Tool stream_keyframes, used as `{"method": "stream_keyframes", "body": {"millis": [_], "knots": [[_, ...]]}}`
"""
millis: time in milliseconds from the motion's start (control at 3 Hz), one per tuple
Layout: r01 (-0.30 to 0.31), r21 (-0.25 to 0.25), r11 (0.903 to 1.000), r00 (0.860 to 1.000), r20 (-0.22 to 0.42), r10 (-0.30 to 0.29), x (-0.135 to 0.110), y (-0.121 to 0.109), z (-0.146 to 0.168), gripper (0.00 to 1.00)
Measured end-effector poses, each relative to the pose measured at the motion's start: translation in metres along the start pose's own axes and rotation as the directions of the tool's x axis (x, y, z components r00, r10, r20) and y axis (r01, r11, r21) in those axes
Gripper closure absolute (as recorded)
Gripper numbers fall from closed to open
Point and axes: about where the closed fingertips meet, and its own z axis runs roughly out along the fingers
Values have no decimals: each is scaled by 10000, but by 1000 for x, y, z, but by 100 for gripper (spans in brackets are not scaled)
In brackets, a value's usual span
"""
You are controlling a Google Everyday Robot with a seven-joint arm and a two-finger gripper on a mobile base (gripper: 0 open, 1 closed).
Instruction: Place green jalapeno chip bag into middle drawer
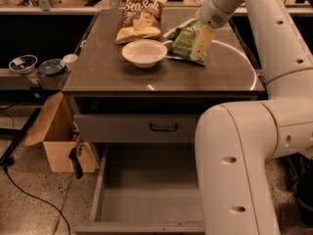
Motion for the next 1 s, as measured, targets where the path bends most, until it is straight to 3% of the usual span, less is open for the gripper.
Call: {"method": "stream_keyframes", "body": {"millis": [1000], "knots": [[-306,-88,9995,9995,-129,305,14,-3,26,0]]}}
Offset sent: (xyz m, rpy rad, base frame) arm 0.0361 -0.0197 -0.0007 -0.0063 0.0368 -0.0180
